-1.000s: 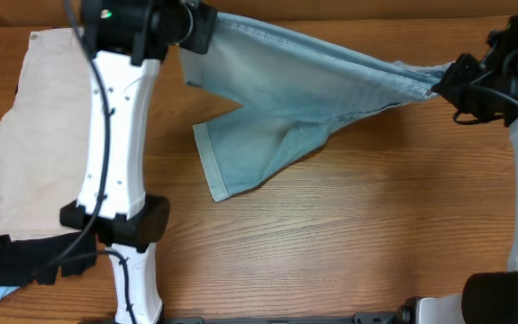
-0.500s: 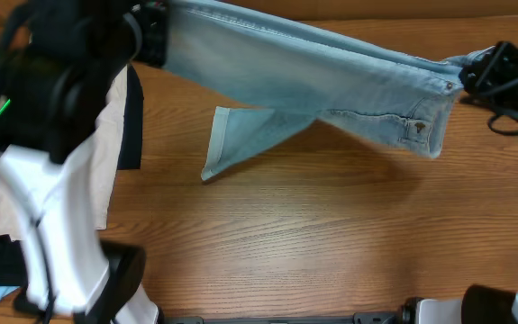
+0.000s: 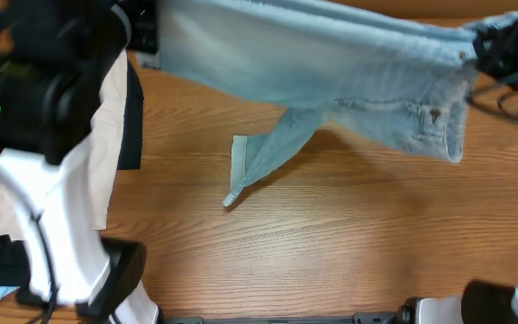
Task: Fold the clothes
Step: 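Lift the shorts with both grippers and stretch them across the table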
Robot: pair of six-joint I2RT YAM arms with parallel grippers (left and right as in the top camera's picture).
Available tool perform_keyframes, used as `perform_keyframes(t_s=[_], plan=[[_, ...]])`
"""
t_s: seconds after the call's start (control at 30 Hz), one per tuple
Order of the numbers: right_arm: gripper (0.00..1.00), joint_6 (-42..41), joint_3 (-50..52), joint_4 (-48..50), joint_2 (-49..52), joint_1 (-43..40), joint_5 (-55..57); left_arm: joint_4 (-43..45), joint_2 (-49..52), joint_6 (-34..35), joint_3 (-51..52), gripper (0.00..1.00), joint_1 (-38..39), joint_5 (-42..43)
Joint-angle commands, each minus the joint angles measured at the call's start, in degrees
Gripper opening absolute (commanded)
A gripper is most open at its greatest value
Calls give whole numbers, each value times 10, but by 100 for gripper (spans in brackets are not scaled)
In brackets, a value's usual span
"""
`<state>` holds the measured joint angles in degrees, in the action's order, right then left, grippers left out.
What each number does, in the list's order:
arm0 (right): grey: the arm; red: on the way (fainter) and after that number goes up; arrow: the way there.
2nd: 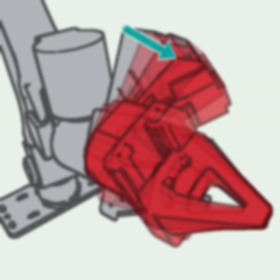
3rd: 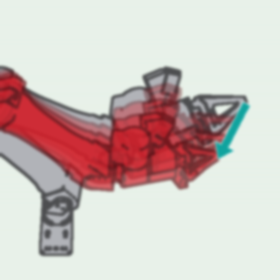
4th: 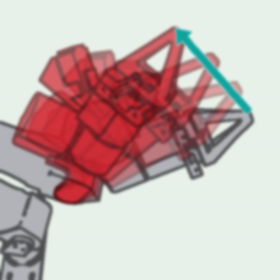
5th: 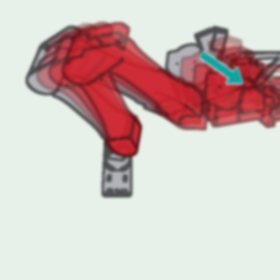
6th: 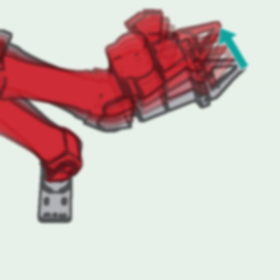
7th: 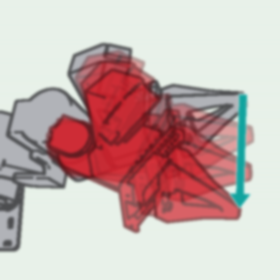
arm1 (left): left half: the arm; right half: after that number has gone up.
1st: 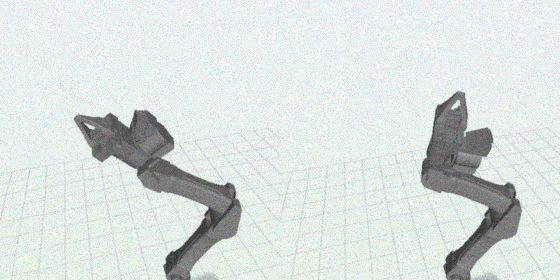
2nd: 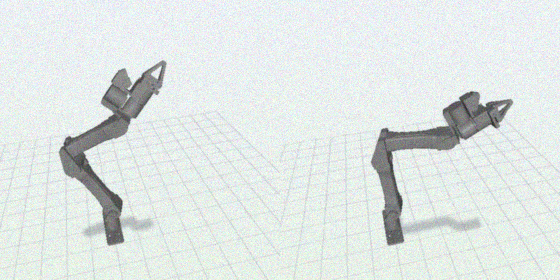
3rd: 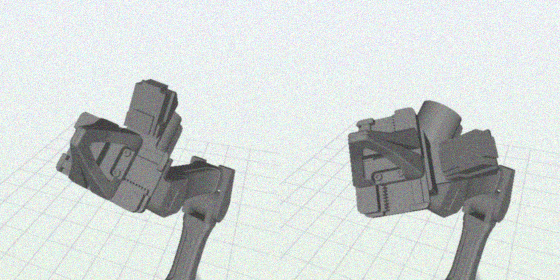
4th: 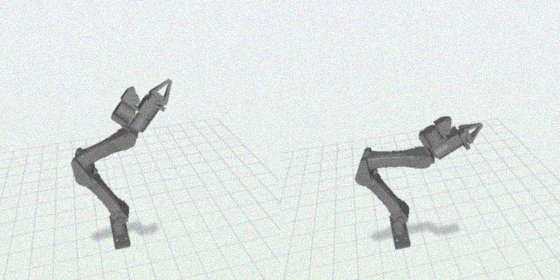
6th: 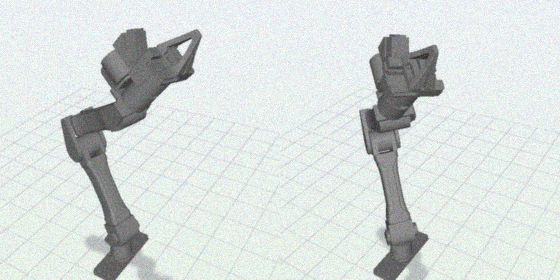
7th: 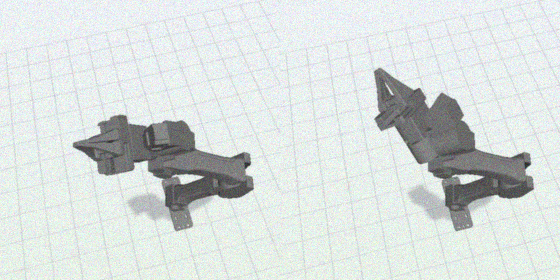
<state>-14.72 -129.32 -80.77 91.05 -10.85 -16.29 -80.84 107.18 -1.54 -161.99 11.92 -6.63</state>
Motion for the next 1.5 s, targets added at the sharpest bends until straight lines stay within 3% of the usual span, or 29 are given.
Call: perform_keyframes(t_s=[0.0, 0.27, 0.5, 0.67, 0.9, 1.17, 1.3, 1.47], plan=[[4, 30, 4, 56, 56, -16, 101, 35, 50, 18, -8, 4, -69, -133], [4, 30, 1, 257, 97, -4, 96, 196, 101, 33, -9, 4, -108, -128], [4, 28, -25, 275, 96, -5, 96, 267, 55, 28, -17, 4, -107, -84], [4, 30, -19, 211, 119, -5, 103, 196, 55, 28, -13, 4, -103, -2], [4, 30, 27, 125, 147, -32, 108, 26, 105, 29, 5, 4, -85, 174], [4, 56, 114, 47, 148, -78, 72, -160, 207, 2, 8, 4, -14, 194], [4, 64, 155, 24, 147, -91, 32, -160, 230, -15, 57, 4, 33, 234], [4, 66, 181, -29, 147, -92, 25, -160, 233, -15, 138, 4, 85, 207]])
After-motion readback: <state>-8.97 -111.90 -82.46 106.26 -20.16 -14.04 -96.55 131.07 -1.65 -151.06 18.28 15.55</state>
